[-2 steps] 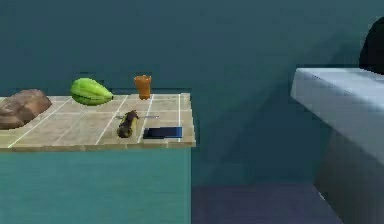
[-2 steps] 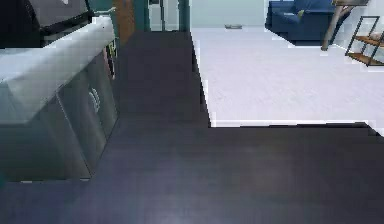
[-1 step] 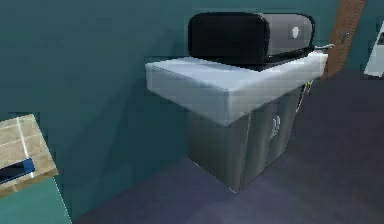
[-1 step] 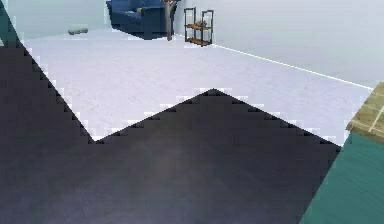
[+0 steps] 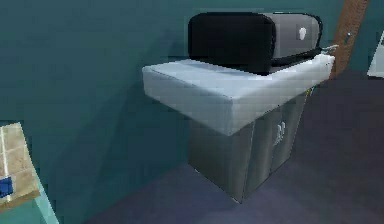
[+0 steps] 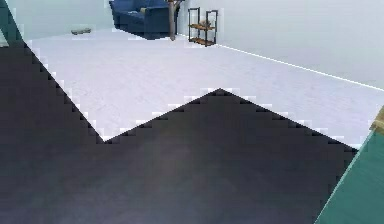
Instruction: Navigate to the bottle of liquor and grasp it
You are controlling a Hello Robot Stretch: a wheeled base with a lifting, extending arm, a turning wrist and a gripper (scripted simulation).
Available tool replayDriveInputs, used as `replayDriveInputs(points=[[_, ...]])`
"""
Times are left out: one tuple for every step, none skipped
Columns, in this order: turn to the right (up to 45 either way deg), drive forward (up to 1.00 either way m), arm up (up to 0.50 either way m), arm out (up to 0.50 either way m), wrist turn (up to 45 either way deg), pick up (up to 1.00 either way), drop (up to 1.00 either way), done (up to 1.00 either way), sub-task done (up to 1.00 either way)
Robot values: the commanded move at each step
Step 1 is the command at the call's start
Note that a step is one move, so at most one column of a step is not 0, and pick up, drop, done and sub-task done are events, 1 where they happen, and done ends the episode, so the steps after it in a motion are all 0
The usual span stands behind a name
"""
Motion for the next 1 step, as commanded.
replayDriveInputs(points=[[-45.0, 0.00, 0.00, 0.00, 0.0, 0.00, 0.00, 0.00, 0.00]])
